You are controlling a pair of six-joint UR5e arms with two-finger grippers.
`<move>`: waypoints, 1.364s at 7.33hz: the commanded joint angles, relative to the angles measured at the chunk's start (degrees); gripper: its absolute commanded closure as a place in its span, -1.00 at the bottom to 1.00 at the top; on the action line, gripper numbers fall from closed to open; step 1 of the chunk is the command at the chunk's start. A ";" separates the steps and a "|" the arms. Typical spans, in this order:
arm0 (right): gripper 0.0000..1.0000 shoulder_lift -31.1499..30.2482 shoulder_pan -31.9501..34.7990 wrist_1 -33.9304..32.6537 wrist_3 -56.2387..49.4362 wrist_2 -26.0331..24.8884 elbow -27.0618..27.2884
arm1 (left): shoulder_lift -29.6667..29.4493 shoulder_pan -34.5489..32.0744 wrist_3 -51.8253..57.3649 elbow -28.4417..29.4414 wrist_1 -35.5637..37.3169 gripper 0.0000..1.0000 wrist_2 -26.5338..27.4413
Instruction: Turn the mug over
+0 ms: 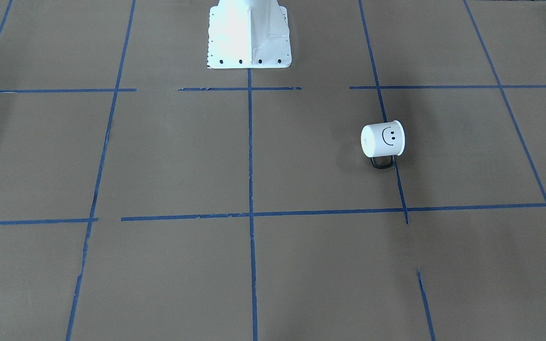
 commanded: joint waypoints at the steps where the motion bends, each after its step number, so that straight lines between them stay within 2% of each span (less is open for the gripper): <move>1: -1.00 0.03 0.00 0.00 0.00 0.00 0.00 | -3.06 0.02 -0.10 1.52 -8.24 -1.00 1.06; 2: -1.00 0.03 0.00 0.00 0.00 0.00 0.00 | -5.78 -0.07 -3.32 2.14 -13.77 -1.00 4.28; 5: -1.00 0.03 0.00 0.00 0.00 0.00 0.00 | -5.11 -0.07 -13.87 1.71 -23.64 -1.00 5.28; 6: -1.00 -0.06 0.00 0.00 0.00 0.00 0.00 | -4.84 0.89 -17.30 1.27 -29.07 -1.00 5.71; 7: -1.00 0.03 0.00 0.00 0.00 0.00 0.00 | -1.45 3.51 -20.90 1.35 -35.47 -1.00 5.72; 8: -1.00 0.03 0.00 0.00 0.00 0.00 0.00 | -0.89 7.10 -29.29 1.27 -40.41 -1.00 8.33; 10: -1.00 -0.06 0.00 0.00 0.00 0.00 0.00 | -0.88 17.28 -45.12 1.18 -45.45 -1.00 16.58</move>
